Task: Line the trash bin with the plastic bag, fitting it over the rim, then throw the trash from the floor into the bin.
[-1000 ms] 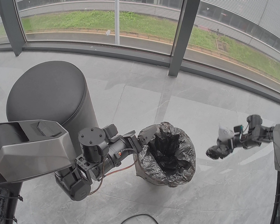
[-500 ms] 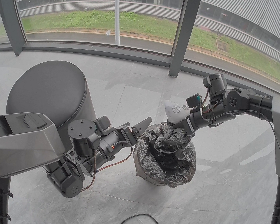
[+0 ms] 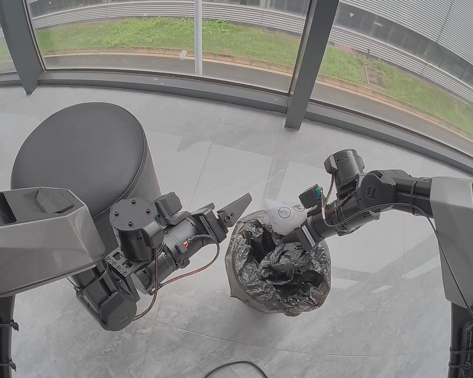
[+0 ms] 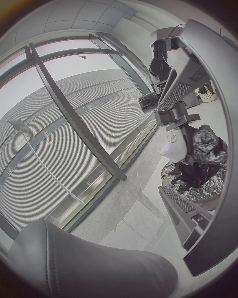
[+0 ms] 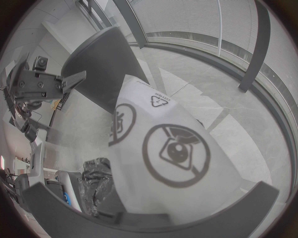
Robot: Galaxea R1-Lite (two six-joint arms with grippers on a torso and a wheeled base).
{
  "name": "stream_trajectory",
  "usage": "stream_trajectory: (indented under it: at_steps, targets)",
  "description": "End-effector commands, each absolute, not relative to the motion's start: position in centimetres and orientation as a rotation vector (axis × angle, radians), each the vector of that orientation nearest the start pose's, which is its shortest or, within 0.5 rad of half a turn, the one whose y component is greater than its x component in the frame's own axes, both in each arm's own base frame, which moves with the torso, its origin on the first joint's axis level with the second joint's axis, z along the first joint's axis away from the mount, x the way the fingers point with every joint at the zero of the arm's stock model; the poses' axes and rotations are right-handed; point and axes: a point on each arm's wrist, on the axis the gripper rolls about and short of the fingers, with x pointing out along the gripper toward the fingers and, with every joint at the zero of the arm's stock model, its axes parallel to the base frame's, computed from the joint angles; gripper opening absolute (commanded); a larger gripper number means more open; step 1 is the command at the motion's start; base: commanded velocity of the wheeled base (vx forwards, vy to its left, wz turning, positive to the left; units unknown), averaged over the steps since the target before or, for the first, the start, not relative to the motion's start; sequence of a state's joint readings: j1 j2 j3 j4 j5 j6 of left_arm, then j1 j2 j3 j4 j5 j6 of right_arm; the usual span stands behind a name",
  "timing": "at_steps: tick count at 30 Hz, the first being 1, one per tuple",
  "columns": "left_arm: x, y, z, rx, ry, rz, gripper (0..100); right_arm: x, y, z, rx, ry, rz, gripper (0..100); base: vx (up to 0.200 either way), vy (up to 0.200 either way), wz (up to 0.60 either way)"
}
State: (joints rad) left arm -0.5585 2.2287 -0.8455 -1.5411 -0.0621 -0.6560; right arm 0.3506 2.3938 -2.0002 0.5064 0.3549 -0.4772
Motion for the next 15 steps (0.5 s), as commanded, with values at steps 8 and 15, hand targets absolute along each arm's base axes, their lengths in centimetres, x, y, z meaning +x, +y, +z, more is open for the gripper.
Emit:
stream_trajectory:
  at_steps: [8,15]
  targets:
    - [33.4,-20.5,9.3,-0.670,0.055,-0.637,100,46.1,17.1,8.8,-0.430,0.735,0.855,100,0.000,0.000,0.00]
    - [33.4,-20.5,9.3,-0.670,0.054,-0.638,100,46.1,17.2,8.7,-0.432,0.734,0.857,100,0.000,0.000,0.00]
